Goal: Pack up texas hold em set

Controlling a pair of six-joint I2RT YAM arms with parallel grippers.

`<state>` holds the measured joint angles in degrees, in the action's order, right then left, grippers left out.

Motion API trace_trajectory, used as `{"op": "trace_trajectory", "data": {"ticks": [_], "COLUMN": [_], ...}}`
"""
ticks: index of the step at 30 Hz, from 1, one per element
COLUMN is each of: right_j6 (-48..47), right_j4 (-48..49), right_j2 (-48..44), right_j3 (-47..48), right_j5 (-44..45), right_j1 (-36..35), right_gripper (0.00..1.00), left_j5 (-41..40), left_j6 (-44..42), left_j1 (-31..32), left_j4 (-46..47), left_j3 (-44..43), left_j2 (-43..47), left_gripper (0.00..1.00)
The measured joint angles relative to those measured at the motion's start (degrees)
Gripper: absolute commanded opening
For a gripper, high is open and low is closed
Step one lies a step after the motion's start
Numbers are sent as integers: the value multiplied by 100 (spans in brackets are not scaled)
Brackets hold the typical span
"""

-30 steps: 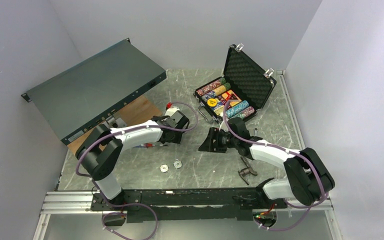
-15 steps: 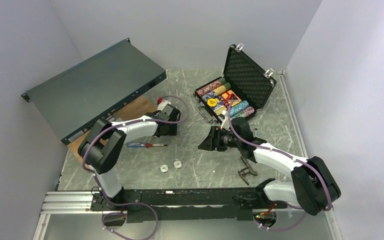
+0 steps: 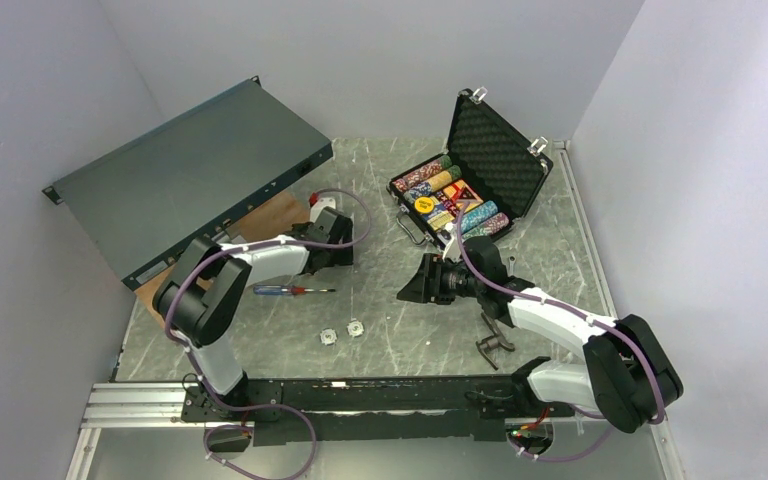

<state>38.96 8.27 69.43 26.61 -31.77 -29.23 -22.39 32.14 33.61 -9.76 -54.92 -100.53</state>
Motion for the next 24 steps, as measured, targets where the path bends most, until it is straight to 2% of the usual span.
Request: {"op": "trace_trajectory", "data": {"ticks": [14,16,24], "right_j6": [72,76,111], "right_j4": [46,46,48], "right_j2": [98,105,107], "right_j3": [0,0,0], "right_j5": [17,15,20], "right_j1": [0,0,0], "right_gripper": [64,63,63], "left_j5": [-203,-199,-214], "left_j6": [59,81,140], "left_j1": [9,-2,-44], "left_j4": [267,260,286], "left_j3": [487,487,621], "left_j2": [328,328,420], "left_gripper": [95,91,62]}}
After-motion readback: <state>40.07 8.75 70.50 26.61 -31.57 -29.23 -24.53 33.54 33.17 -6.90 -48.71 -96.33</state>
